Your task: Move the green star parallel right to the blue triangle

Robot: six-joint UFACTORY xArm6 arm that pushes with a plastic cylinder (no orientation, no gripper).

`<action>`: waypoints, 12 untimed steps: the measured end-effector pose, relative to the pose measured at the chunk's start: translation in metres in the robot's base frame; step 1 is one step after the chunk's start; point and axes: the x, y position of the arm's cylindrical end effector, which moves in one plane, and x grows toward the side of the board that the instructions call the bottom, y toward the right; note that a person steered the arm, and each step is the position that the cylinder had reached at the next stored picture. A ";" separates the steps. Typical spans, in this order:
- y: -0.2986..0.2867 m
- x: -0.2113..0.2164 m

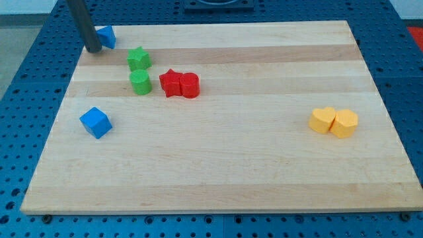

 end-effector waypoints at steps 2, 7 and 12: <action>-0.019 0.054; 0.231 -0.025; 0.157 -0.037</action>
